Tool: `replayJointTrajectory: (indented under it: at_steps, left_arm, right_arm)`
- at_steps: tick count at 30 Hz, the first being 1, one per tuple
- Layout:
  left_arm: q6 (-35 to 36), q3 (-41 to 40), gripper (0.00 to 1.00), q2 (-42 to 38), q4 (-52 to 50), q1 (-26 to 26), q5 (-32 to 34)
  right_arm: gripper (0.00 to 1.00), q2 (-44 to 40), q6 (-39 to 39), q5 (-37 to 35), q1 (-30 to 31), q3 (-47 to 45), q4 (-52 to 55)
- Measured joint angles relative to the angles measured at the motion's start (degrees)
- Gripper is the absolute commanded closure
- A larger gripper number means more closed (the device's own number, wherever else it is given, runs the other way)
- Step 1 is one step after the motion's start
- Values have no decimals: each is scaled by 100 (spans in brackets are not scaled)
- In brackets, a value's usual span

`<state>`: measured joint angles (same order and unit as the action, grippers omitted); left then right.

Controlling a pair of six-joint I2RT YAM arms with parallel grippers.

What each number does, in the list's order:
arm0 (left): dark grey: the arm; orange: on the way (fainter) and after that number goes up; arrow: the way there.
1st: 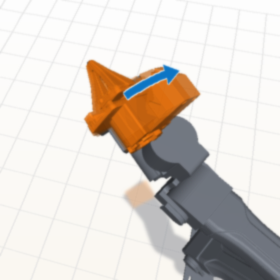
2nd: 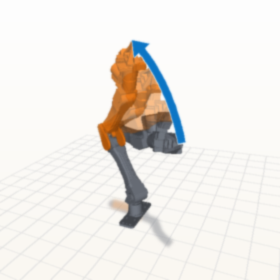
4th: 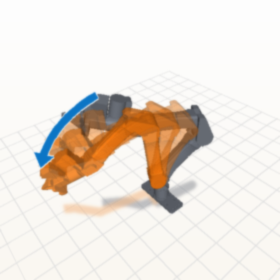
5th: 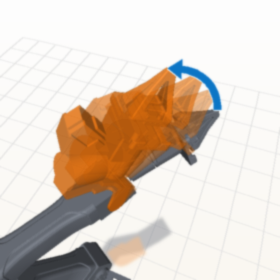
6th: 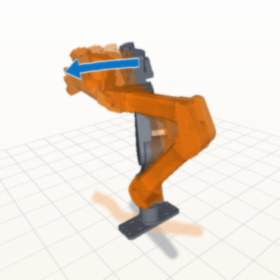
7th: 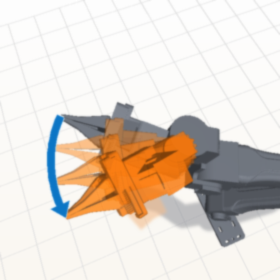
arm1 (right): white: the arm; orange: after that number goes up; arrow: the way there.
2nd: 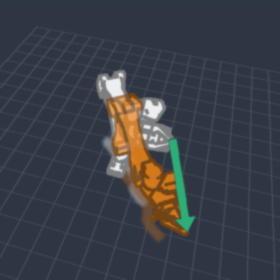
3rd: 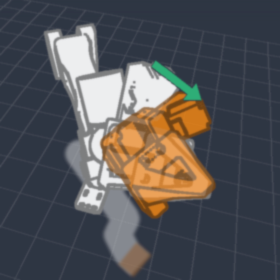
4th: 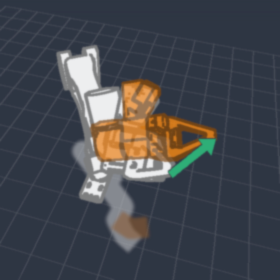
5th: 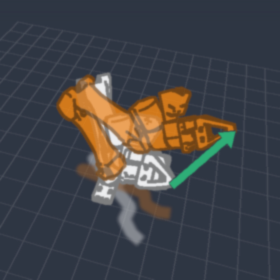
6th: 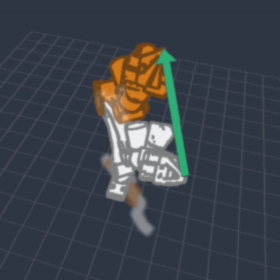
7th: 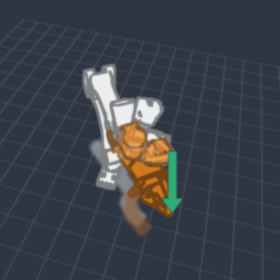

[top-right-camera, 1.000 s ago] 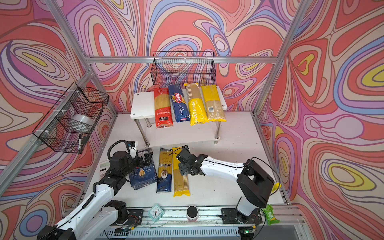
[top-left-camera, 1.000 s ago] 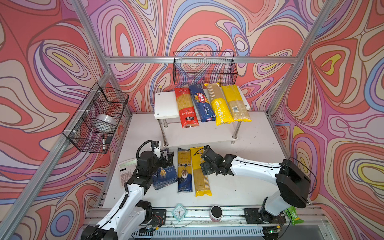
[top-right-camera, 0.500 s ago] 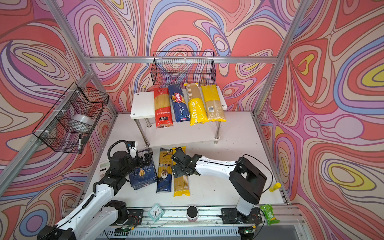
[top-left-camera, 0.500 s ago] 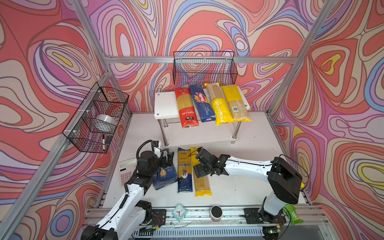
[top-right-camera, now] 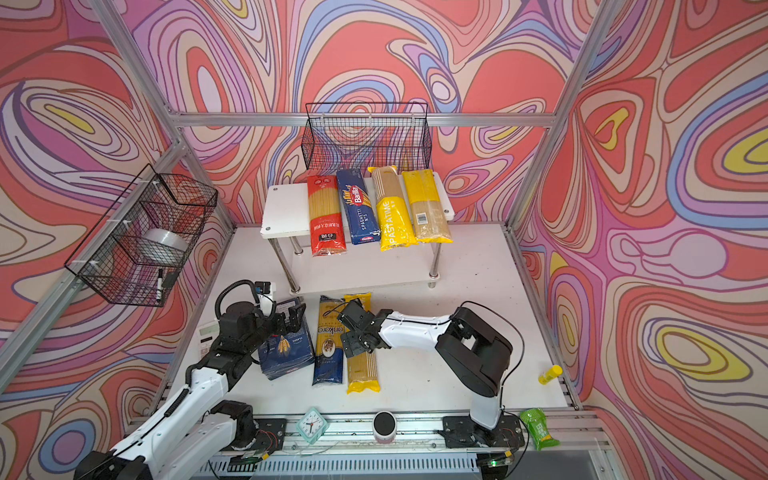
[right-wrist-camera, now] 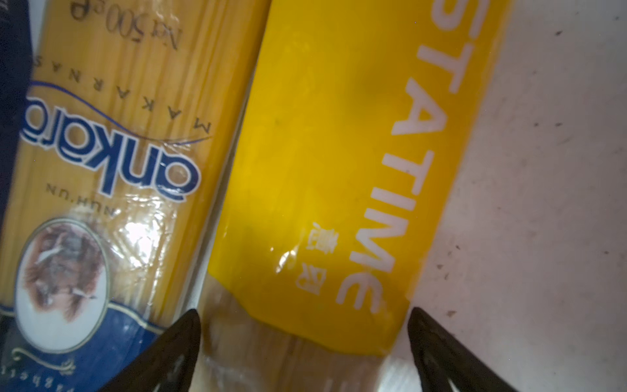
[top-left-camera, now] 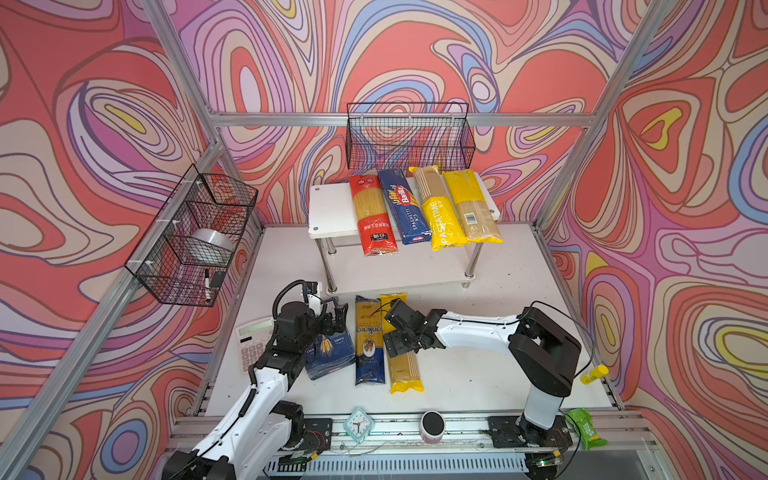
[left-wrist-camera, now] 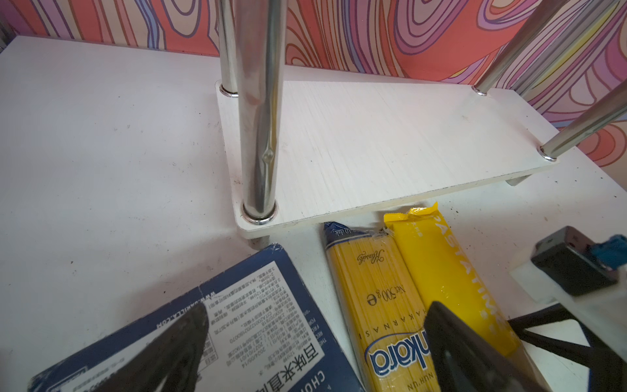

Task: Arrange pasta packages on shelves
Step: Pick up the pasta bag from the center of the table.

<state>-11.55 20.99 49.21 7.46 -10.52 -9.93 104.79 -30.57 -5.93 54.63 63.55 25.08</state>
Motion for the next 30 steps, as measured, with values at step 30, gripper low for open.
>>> replayJointTrajectory:
  at_steps: [30]
  left_arm:
    - [0, 0, 0, 0, 0, 0, 4]
  right_arm:
    - [21, 149, -581, -544, 208, 7, -103]
